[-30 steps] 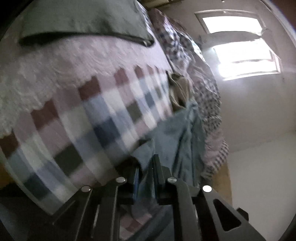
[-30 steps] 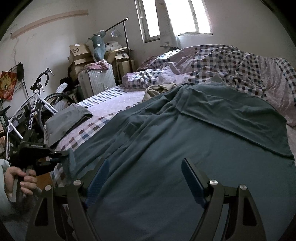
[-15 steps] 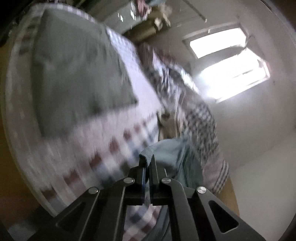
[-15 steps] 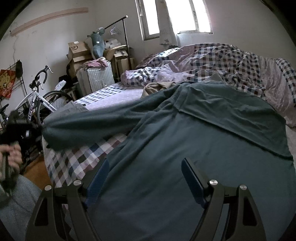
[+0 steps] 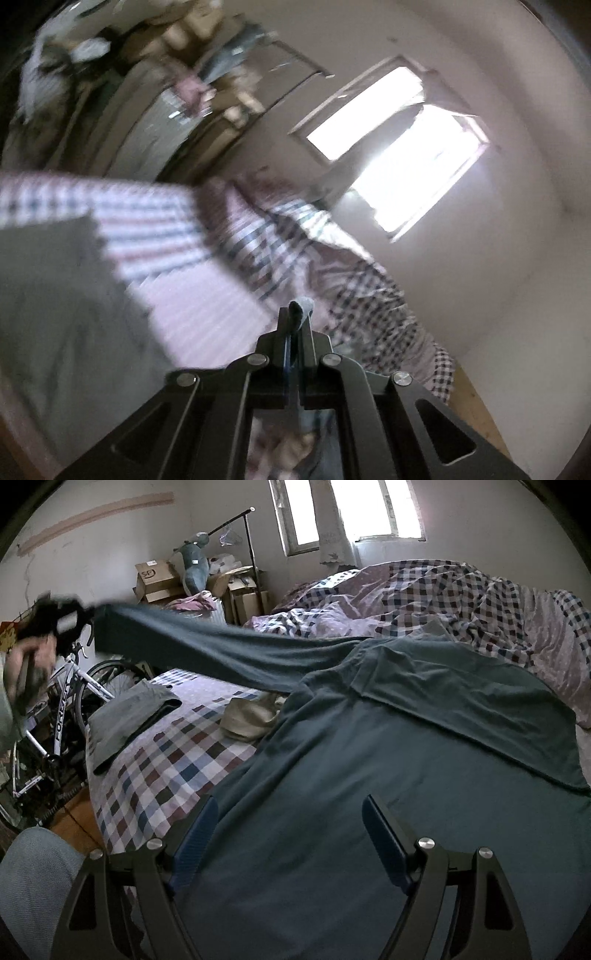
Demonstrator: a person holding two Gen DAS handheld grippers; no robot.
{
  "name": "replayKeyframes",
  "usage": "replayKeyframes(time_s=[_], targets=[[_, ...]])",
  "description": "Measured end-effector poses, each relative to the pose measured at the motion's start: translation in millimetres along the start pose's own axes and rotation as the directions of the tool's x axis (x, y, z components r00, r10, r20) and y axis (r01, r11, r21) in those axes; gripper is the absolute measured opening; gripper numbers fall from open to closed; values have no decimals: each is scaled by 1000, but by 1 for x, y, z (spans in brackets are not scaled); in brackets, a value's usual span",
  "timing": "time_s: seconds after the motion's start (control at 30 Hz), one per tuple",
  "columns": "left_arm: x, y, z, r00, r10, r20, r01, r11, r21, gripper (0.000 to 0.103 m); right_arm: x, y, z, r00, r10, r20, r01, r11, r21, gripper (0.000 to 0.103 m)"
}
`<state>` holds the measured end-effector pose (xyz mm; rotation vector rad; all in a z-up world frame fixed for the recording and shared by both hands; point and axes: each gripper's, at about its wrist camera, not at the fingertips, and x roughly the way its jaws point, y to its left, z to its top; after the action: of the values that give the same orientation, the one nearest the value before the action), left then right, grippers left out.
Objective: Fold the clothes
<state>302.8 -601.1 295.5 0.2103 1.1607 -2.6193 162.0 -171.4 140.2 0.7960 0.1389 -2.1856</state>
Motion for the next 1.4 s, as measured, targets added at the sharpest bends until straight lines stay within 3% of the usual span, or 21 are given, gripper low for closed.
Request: replayKeyframes(time_s=[0.17,0.27,0.5,0.7,0.9,1.2,1.4], targets=[[19,-87,38,990,-137,16,135,987,92,1,-1,-4,3,1000,22,9,-23,999,27,84],[33,-148,44,976,-214,-32,216,962,165,1,-5,-11,7,999,35,26,-36,998,57,84],[70,-280,2,921,-317,-226,374,883,284,1,-27,-42,19,996,19,83,-28,994,107,84],[113,-380,-88,843,-311,-440,477,809,343,1,-55,-86,28,991,-9,135,-18,981,191,84],[162,-442,-197,765,-254,-592,536,761,366,1,-95,-152,27,979,-107,171,47,946,322,84],[255,-476,-374,649,-99,-754,567,724,393,1,-147,-249,4,951,-260,167,139,842,521,84],[280,-488,-442,585,-11,-811,598,681,422,1,-151,-296,1,941,-279,193,130,821,556,84]])
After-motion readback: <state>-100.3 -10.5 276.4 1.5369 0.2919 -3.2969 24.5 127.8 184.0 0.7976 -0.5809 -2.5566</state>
